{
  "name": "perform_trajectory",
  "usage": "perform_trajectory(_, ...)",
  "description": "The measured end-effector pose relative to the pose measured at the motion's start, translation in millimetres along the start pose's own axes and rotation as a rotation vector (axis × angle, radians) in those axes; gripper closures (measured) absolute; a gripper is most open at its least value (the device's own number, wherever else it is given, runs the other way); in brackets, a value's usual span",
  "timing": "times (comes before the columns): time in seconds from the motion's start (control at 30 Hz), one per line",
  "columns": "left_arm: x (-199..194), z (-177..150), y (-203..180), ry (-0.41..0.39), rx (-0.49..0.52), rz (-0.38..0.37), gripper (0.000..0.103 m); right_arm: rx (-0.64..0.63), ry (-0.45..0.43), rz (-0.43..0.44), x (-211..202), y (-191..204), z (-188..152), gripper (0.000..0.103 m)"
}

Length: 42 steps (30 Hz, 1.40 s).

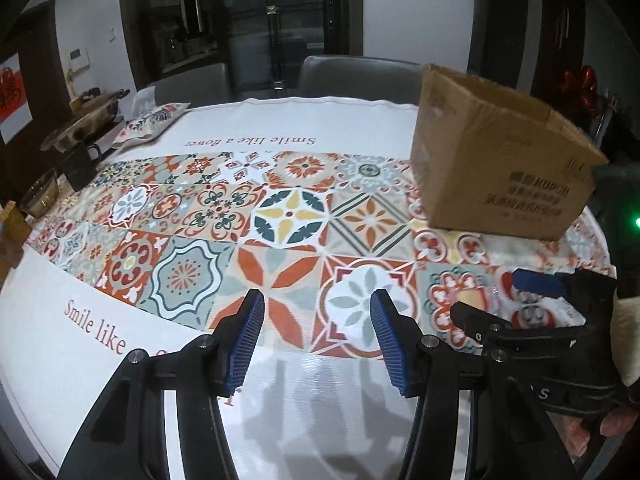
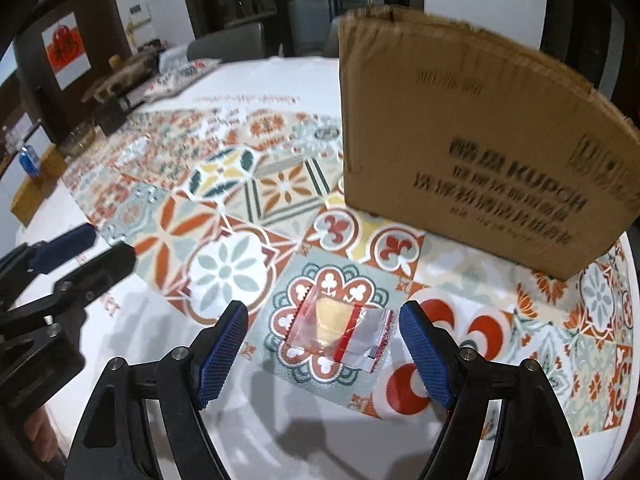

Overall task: Organize snacks
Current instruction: 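Grasp the clear pastry packet with the right tool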

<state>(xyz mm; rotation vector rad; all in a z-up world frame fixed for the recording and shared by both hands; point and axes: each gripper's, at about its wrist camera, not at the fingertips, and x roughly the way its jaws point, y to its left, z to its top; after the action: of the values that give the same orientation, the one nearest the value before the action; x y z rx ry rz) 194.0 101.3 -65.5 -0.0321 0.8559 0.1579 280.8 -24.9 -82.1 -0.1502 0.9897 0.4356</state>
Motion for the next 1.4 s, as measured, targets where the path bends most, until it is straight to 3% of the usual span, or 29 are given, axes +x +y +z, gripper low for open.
perform_trajectory(0.47,24,-8,-5,0.070,-0.009,-0.015,0.049,0.055,0.079,-0.059,37,-8,-5,0.025)
perform_trajectory(0.7,27,-8,-10,0.081,-0.007,-0.027,0.049,0.016,0.049,-0.080,34,-3,-8,0.046)
perform_trajectory(0.77,27,-8,-11,0.083,-0.003,-0.030,0.049,0.012,0.041,-0.080,33,-3,-9,0.059)
perform_trajectory(0.87,26,-8,-15,0.082,0.006,-0.031,0.049,0.003,0.034,-0.070,31,-4,-10,0.064)
perform_trajectory(1.4,5,2,-28,0.037,0.015,-0.064,0.049,0.060,-0.024,-0.028,-8,-14,-13,0.064)
